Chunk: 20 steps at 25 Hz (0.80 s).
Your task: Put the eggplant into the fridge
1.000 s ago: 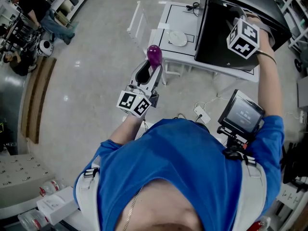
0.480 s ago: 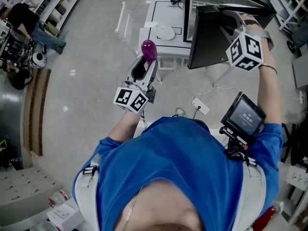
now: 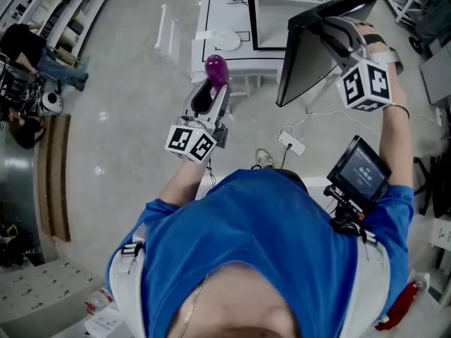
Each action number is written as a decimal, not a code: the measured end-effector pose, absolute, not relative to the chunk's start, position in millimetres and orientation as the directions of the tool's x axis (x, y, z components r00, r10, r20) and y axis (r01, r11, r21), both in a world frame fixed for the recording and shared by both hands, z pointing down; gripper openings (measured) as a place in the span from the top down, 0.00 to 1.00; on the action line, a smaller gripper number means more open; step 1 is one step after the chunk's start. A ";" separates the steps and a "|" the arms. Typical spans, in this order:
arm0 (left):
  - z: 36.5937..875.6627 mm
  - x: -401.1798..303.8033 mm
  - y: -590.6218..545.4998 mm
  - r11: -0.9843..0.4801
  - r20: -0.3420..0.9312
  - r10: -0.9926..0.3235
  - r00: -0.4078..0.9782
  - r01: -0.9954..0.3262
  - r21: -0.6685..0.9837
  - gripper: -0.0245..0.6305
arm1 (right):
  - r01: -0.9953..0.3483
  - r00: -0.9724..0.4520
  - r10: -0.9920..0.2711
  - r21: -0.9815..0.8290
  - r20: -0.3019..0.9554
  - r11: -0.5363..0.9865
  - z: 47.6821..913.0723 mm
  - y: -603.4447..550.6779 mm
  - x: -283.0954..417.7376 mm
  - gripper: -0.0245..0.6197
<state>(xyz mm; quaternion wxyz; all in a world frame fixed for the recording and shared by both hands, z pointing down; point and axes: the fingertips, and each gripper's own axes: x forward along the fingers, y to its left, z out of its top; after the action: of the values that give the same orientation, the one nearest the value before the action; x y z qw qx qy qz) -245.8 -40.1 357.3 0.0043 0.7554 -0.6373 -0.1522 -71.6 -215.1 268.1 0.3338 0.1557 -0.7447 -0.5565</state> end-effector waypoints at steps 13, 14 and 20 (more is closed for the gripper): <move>376.1 -223.7 -61.7 -0.273 -0.198 -0.952 0.234 -0.941 0.201 0.66 | 0.030 -0.693 -0.687 0.961 0.218 0.275 287.0 -221.0 -3.1 0.76; 379.1 -221.7 -64.9 -0.280 -0.196 -0.950 0.242 -0.938 0.202 0.66 | 0.025 -0.684 -0.697 0.963 0.213 0.269 288.5 -224.3 2.4 0.76; 393.9 -211.2 -69.2 -0.310 -0.183 -0.944 0.273 -0.925 0.221 0.66 | -0.031 -0.629 -0.754 0.962 0.192 0.271 299.9 -235.3 40.7 0.76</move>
<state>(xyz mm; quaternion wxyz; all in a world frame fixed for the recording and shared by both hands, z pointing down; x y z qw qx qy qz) -211.2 -69.2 393.9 0.0351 0.7971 -0.5862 -0.1403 40.7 -235.3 299.9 0.3348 0.2713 -0.7233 -0.5395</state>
